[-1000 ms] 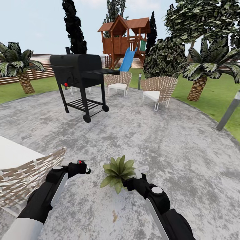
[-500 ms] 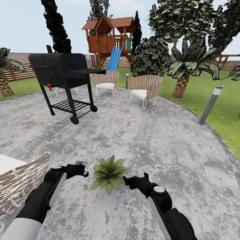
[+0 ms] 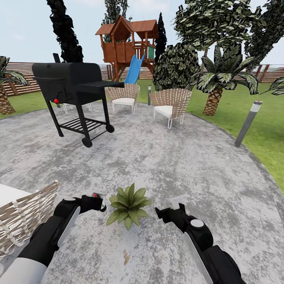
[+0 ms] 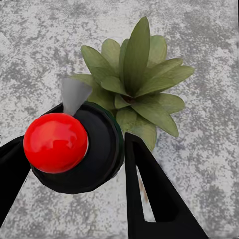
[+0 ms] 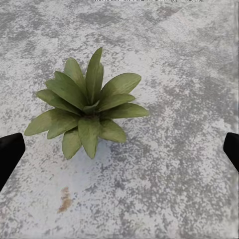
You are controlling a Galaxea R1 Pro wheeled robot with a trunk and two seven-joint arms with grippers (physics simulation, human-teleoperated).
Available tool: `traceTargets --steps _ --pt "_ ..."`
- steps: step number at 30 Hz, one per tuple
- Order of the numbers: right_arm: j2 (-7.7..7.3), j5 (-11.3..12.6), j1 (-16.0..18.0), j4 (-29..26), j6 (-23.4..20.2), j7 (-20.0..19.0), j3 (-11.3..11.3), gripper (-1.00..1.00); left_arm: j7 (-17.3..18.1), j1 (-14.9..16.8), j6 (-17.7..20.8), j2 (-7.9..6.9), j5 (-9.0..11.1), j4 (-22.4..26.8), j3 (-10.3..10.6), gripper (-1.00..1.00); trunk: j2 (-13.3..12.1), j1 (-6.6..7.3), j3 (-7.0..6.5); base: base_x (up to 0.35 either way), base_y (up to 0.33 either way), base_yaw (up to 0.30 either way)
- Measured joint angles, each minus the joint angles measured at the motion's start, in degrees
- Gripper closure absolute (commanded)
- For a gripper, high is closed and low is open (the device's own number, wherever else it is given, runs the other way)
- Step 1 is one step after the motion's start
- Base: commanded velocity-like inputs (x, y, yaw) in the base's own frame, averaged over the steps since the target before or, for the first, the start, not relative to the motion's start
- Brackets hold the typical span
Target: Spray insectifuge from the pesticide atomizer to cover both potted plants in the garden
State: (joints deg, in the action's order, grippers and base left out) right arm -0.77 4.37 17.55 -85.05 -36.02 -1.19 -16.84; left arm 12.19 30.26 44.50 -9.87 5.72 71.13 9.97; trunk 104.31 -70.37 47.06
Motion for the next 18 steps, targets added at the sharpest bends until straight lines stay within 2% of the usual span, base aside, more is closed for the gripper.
traceTargets --steps 6,8,9,10,11,13,16,18 --pt "-0.03 0.04 0.00 -0.01 0.00 0.00 0.00 -1.00 0.01 0.00 0.00 -0.02 -0.02 0.00 0.03 1.00 0.00 0.00 0.00 0.000 0.000 -0.010" --pt "-6.00 -0.18 2.76 -1.95 -0.22 -1.86 -0.38 -1.00 2.29 0.55 -0.18 -2.61 -0.26 0.35 4.20 1.00 0.00 0.00 -0.01 0.000 0.000 -0.005" --pt "-12.24 -0.46 7.26 -3.16 -1.73 -9.00 -2.20 -1.00 5.81 1.95 -0.22 -4.54 -2.54 0.63 8.58 1.00 0.00 0.00 -0.01 0.000 0.000 -0.003" --pt "-15.18 -1.08 9.82 -3.61 -2.52 -12.70 -2.30 -1.00 7.51 2.52 -0.26 -5.29 -4.05 0.76 10.27 1.00 0.00 0.00 -0.01 0.000 0.000 -0.003" --pt "-17.29 -1.54 11.79 -3.94 -3.30 -16.21 -2.83 -1.00 9.15 2.95 -0.26 -5.85 -5.31 0.85 11.58 1.00 0.00 0.00 -0.01 0.000 0.000 -0.002" --pt "-20.40 -3.30 15.07 -4.30 -4.66 -22.96 -3.43 -1.00 12.39 3.62 -0.25 -6.68 -7.71 1.10 13.45 1.00 0.00 0.00 -0.01 0.000 0.000 -0.002" --pt "-23.10 -7.45 18.28 -4.54 -5.99 -32.27 -3.71 -1.00 16.97 4.25 -0.25 -7.43 -11.11 1.77 15.08 1.00 0.00 0.00 -0.01 0.000 0.000 0.000" --pt "-24.59 -14.12 20.69 -4.70 -6.85 -43.87 -3.81 -1.00 22.40 4.60 -0.95 -7.85 -15.23 2.75 16.13 1.00 0.00 0.00 -0.01 0.000 0.000 0.000"
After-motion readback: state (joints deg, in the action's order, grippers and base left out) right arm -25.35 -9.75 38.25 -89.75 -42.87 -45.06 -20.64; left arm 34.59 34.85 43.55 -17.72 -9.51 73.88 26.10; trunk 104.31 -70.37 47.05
